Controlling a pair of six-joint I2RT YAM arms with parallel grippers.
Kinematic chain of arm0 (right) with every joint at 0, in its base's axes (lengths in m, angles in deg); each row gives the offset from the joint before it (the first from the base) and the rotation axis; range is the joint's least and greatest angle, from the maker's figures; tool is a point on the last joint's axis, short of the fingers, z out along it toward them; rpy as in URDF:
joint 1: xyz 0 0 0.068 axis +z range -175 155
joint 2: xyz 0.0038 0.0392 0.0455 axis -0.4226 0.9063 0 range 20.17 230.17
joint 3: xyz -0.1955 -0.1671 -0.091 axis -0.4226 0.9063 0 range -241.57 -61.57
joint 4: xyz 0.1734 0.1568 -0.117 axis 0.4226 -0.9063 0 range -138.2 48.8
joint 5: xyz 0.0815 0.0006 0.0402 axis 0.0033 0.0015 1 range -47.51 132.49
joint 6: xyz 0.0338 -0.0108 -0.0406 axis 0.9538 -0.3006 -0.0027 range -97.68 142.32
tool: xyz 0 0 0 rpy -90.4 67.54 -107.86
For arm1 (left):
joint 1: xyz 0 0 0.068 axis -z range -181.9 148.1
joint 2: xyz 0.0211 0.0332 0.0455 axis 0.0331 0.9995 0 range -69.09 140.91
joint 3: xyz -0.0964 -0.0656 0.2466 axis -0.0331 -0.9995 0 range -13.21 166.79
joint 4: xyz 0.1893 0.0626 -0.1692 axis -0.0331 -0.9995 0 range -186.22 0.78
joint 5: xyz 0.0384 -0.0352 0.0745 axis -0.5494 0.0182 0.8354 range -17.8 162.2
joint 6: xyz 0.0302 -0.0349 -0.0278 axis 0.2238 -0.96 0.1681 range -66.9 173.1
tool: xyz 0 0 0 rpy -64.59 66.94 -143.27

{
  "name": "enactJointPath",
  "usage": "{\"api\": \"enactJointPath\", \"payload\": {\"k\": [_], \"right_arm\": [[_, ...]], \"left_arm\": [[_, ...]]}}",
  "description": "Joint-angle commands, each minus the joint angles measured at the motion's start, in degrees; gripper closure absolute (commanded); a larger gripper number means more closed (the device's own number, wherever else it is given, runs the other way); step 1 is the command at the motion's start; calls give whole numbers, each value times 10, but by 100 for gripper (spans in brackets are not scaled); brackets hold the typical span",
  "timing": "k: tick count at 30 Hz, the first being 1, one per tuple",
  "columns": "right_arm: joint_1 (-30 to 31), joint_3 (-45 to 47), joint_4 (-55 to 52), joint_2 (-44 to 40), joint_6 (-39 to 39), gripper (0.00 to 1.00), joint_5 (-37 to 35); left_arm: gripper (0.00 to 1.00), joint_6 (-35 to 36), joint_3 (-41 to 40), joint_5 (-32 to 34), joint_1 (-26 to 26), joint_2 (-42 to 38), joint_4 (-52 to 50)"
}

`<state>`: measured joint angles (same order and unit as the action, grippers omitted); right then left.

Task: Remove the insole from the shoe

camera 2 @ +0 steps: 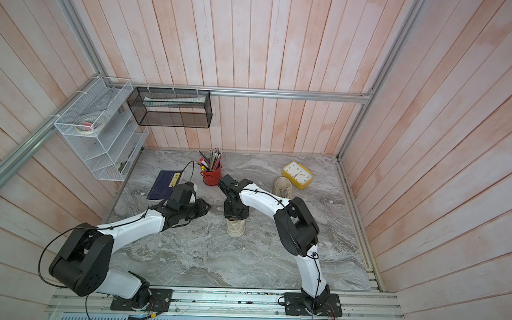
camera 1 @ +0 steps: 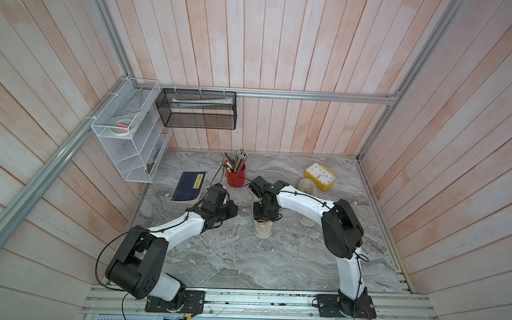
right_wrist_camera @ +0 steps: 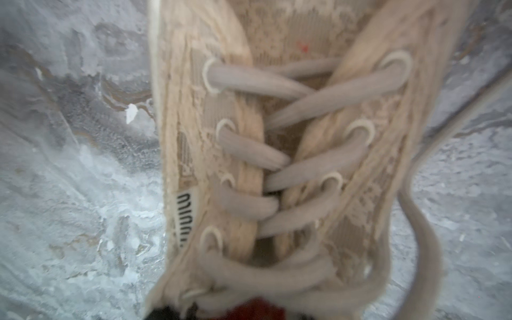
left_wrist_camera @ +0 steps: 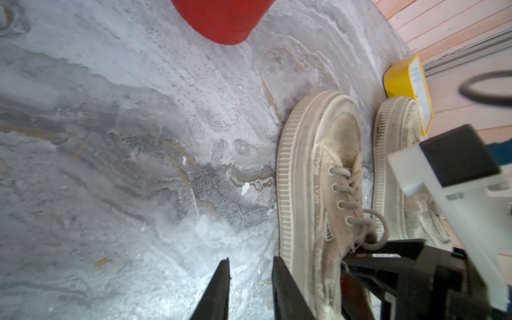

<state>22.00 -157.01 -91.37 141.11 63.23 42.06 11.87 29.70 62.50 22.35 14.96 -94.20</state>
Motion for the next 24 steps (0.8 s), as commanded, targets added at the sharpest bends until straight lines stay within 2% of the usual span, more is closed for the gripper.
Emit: {"api": "enactJointPath", "payload": {"k": [1,8,12,14,17,20,24], "right_arm": [[10,2,-65,71,2,54,-81],[8,12,-61,119,8,66,-93],[4,30,-29,109,5,80,-76],[3,34,-17,103,1,89,-66],[-1,44,7,88,-3,96,-49],[-7,57,36,69,-4,100,-22],[-11,68,72,39,0,100,2]], "left_arm": [[71,-8,-9,19,-3,-17,-8],[71,7,-10,-7,-3,-20,11],[69,22,-20,-63,-2,-16,42],[65,24,-29,-109,-2,-8,70],[58,38,-28,-166,5,7,99],[51,48,-22,-194,17,23,115],[45,58,-9,-226,29,46,130]]}}
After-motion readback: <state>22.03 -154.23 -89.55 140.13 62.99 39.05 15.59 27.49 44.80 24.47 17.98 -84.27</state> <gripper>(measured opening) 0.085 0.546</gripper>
